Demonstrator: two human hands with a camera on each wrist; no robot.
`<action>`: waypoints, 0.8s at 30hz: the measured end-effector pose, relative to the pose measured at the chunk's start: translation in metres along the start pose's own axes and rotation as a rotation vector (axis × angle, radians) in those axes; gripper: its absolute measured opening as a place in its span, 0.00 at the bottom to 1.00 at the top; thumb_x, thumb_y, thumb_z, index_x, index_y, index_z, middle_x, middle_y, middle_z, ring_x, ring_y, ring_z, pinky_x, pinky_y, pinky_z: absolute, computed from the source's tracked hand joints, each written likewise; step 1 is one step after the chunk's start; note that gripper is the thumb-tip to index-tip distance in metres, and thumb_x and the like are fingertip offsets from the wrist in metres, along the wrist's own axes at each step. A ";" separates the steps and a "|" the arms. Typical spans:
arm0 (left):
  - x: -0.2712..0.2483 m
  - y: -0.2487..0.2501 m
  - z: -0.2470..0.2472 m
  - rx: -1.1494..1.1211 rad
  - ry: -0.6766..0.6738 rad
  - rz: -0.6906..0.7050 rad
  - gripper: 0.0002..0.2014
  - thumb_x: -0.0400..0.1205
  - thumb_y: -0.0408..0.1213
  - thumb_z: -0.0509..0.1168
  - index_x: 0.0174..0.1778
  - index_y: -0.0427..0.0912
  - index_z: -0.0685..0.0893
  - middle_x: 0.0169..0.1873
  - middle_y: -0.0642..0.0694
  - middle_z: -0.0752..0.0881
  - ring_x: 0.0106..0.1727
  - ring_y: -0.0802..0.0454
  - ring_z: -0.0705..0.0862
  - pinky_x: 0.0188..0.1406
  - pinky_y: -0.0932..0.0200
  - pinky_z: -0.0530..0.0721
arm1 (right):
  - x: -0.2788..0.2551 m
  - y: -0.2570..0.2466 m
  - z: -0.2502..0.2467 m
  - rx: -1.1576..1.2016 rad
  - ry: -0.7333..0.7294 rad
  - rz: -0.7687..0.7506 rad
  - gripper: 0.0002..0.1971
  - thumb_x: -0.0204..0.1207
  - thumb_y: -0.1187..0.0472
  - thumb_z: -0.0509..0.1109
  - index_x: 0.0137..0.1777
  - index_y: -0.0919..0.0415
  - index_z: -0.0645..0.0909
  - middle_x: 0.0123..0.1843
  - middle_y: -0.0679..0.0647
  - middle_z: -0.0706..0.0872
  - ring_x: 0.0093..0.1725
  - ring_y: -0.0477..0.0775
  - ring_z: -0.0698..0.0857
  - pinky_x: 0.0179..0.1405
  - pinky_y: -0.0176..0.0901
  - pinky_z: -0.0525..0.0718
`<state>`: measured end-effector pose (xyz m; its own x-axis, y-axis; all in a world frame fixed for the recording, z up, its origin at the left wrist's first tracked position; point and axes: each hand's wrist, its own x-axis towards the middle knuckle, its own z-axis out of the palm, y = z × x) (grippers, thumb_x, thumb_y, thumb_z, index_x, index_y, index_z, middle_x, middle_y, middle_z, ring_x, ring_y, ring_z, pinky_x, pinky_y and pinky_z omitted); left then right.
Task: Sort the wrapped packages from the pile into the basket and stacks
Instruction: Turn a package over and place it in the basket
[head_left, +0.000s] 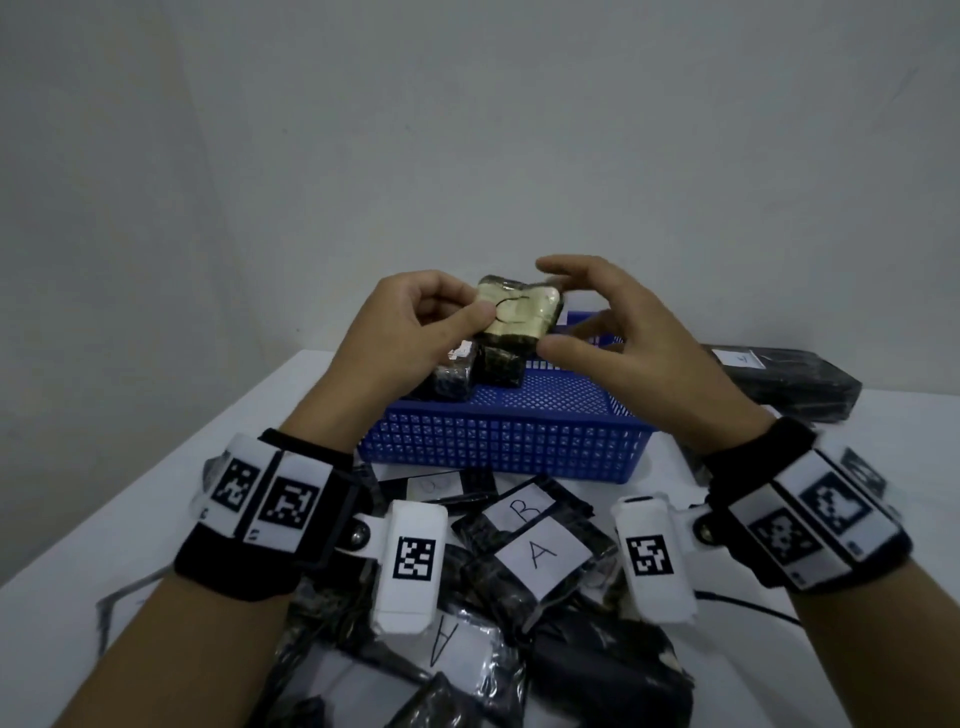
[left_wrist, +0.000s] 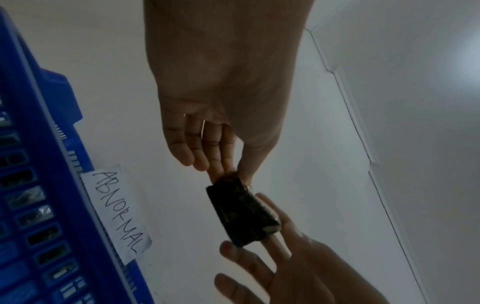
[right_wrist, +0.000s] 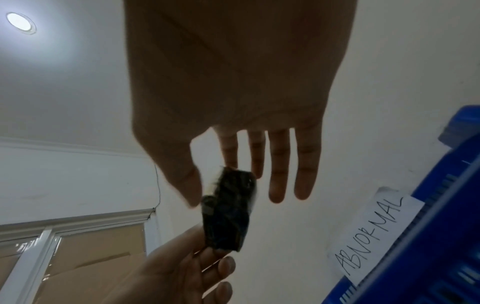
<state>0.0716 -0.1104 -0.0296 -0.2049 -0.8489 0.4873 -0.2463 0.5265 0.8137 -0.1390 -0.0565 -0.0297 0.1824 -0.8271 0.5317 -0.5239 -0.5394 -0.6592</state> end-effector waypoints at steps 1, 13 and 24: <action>0.000 -0.001 0.000 0.036 0.011 0.008 0.09 0.80 0.43 0.74 0.50 0.43 0.88 0.40 0.45 0.91 0.39 0.54 0.88 0.39 0.59 0.86 | -0.002 -0.001 0.000 -0.011 -0.037 -0.009 0.31 0.77 0.53 0.78 0.78 0.39 0.71 0.71 0.40 0.79 0.55 0.42 0.88 0.52 0.40 0.89; 0.027 -0.006 -0.008 0.151 -0.005 0.026 0.05 0.81 0.45 0.73 0.44 0.49 0.91 0.36 0.51 0.91 0.38 0.57 0.88 0.44 0.54 0.87 | 0.027 -0.010 0.010 -0.191 -0.069 0.037 0.21 0.66 0.40 0.81 0.57 0.43 0.84 0.50 0.41 0.89 0.43 0.44 0.90 0.45 0.40 0.89; 0.075 -0.065 -0.003 0.290 -0.149 -0.150 0.11 0.87 0.45 0.65 0.51 0.43 0.88 0.41 0.49 0.92 0.37 0.59 0.87 0.42 0.59 0.85 | 0.135 0.027 -0.002 -0.556 -0.204 0.385 0.14 0.73 0.67 0.75 0.57 0.54 0.85 0.58 0.52 0.85 0.38 0.45 0.85 0.32 0.33 0.77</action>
<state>0.0747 -0.2083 -0.0455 -0.2763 -0.9129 0.3005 -0.5386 0.4061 0.7382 -0.1302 -0.1823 0.0249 0.0222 -0.9853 0.1693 -0.9199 -0.0864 -0.3824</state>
